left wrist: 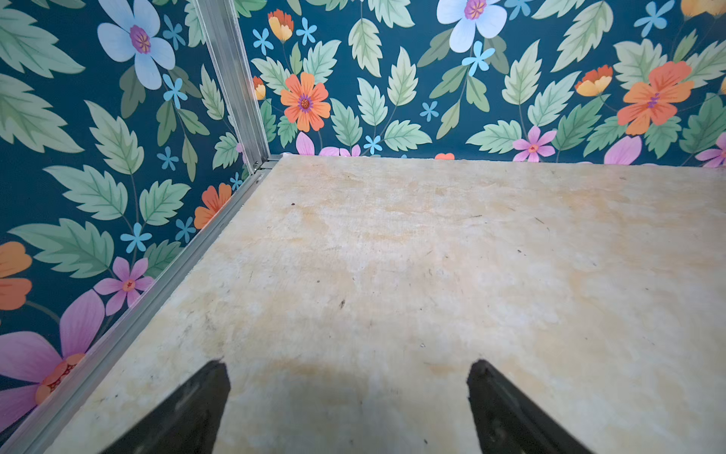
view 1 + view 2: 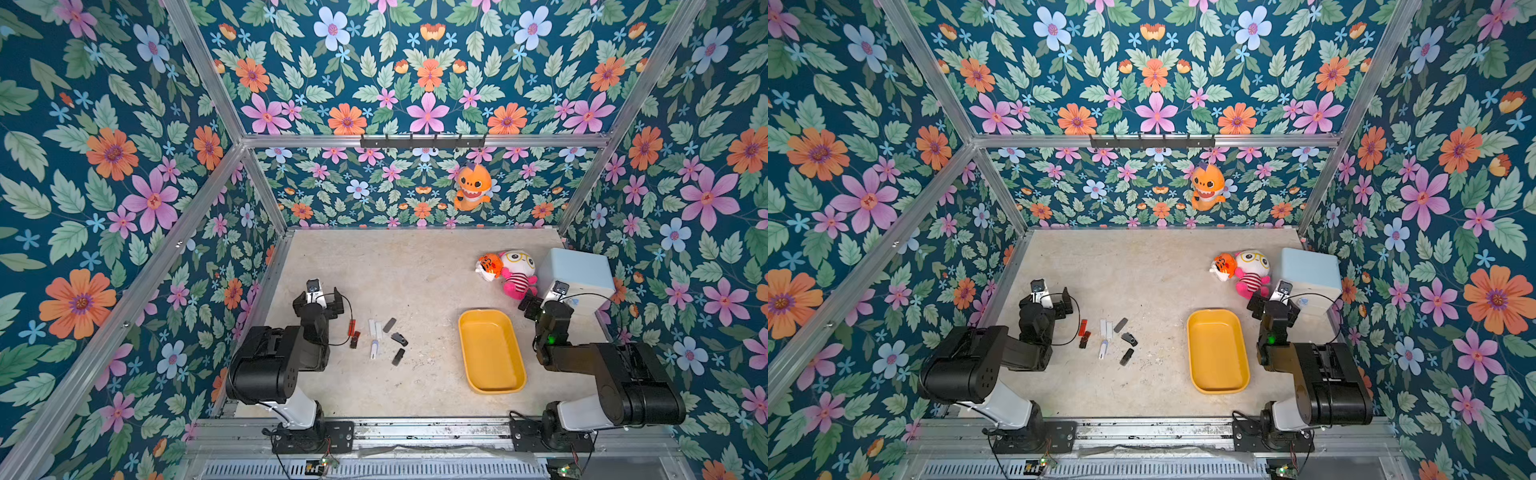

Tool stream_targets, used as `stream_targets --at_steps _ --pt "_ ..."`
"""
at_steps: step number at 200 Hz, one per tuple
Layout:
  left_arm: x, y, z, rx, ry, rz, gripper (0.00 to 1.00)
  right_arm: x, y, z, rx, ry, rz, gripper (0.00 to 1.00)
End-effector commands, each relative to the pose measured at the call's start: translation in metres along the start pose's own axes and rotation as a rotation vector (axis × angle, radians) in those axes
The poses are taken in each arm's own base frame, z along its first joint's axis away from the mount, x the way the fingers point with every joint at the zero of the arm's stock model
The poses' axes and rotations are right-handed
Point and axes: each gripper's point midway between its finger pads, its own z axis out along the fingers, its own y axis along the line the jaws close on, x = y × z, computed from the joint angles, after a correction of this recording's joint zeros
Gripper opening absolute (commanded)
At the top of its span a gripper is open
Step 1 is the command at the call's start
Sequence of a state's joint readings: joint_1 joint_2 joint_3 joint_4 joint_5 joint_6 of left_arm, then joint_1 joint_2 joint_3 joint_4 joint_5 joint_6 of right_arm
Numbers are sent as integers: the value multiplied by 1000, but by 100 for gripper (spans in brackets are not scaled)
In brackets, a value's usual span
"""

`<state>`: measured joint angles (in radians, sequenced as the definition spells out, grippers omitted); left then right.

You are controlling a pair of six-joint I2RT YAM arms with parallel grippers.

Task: Put the usb flash drive into the storage box
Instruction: Pick up the USB flash from the center of the board.

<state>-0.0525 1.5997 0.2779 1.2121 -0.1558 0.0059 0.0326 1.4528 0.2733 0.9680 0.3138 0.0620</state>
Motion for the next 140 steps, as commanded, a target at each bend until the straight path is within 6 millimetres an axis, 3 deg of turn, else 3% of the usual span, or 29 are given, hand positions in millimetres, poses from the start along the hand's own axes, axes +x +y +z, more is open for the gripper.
stream_targets --at_steps 1,140 --pt "-4 0 1 4 -13 -5 99 -6 3 0 -13 -23 7 99" --pt "-4 0 1 4 -11 -8 99 -5 2 0 -12 -21 7 99"
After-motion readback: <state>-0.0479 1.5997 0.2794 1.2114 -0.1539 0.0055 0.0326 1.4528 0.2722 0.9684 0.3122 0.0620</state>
